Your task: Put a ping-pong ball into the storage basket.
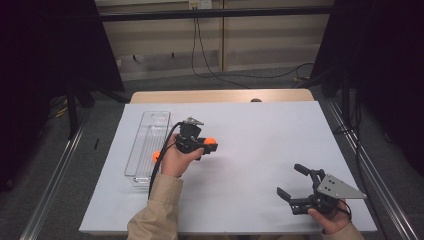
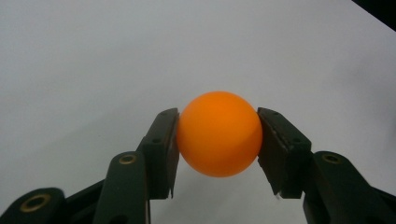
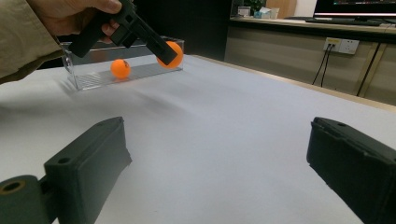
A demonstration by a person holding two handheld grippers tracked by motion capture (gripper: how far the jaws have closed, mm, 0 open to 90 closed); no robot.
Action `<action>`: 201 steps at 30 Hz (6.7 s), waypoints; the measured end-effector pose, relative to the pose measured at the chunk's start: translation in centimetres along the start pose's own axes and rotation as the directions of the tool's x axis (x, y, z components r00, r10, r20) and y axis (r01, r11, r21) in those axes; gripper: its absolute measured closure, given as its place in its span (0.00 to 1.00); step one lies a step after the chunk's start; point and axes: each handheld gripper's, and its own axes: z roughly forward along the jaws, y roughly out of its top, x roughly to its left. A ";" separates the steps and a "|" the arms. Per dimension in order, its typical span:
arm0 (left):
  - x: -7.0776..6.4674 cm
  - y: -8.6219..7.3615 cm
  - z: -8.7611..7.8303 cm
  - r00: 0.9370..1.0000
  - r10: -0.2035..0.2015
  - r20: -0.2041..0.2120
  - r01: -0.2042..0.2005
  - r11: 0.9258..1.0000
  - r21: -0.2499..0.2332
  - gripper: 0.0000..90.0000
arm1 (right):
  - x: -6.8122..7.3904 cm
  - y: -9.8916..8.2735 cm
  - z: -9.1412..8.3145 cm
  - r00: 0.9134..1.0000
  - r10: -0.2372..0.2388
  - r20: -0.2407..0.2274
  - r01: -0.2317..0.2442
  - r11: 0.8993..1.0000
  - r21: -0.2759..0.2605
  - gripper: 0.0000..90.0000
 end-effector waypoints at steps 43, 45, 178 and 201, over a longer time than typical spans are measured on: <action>1.3 -0.3 -1.9 0.999 -0.039 -0.006 0.039 0.999 0.012 0.57 | 0.0 0.0 0.0 1.000 0.002 -0.001 -0.002 1.000 0.000 0.05; 1.4 -0.3 -2.0 0.999 -0.037 -0.011 0.038 0.999 0.015 0.57 | 0.0 0.0 0.0 1.000 0.001 -0.002 -0.001 1.000 -0.001 0.05; 5.5 -2.1 -7.4 0.988 -0.089 -0.128 0.088 0.996 -0.018 0.57 | 0.1 0.1 0.1 1.000 0.000 -0.009 0.000 1.000 -0.004 0.05; 6.4 -2.7 -7.9 0.982 -0.105 -0.156 0.101 0.994 -0.036 0.56 | 0.1 0.1 0.2 1.000 -0.003 -0.012 0.003 1.000 -0.004 0.05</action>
